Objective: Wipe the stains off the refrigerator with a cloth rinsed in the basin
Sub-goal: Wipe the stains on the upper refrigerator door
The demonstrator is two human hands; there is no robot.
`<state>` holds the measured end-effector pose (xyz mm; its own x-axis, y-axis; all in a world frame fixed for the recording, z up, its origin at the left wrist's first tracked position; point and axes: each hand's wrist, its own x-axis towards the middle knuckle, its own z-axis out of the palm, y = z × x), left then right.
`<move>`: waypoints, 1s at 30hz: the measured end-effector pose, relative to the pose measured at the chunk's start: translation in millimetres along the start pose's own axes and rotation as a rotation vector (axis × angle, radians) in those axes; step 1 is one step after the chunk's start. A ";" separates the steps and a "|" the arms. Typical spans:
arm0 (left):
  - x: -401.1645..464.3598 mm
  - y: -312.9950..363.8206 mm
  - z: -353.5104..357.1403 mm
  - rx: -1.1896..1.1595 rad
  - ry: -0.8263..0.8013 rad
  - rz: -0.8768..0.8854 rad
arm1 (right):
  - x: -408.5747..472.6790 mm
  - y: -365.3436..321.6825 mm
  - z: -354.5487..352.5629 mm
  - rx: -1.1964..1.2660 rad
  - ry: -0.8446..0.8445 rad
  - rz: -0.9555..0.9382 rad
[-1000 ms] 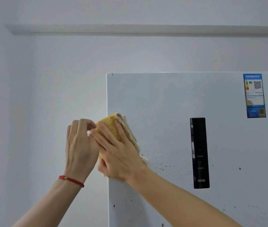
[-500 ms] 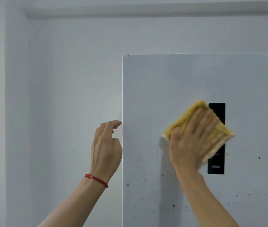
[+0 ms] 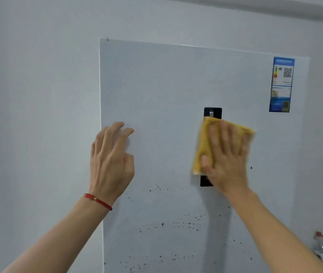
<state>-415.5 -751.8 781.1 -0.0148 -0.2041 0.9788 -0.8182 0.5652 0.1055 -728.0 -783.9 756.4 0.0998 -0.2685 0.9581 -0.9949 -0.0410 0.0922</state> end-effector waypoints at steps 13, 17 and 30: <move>-31.0 11.5 0.2 -0.123 -0.064 0.020 | -6.4 -161.3 2.2 0.128 -0.026 -0.052; -30.7 56.3 27.7 -0.168 -0.089 0.097 | -14.8 -72.0 0.6 0.057 0.012 -0.231; -29.7 85.4 44.8 -0.173 -0.192 0.102 | -60.3 108.9 -0.2 0.441 0.033 1.210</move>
<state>-510.6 -733.3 753.2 -0.2144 -0.2779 0.9364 -0.6969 0.7152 0.0527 -842.5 -771.9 708.8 -0.8644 -0.3343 0.3757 -0.3624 -0.1038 -0.9262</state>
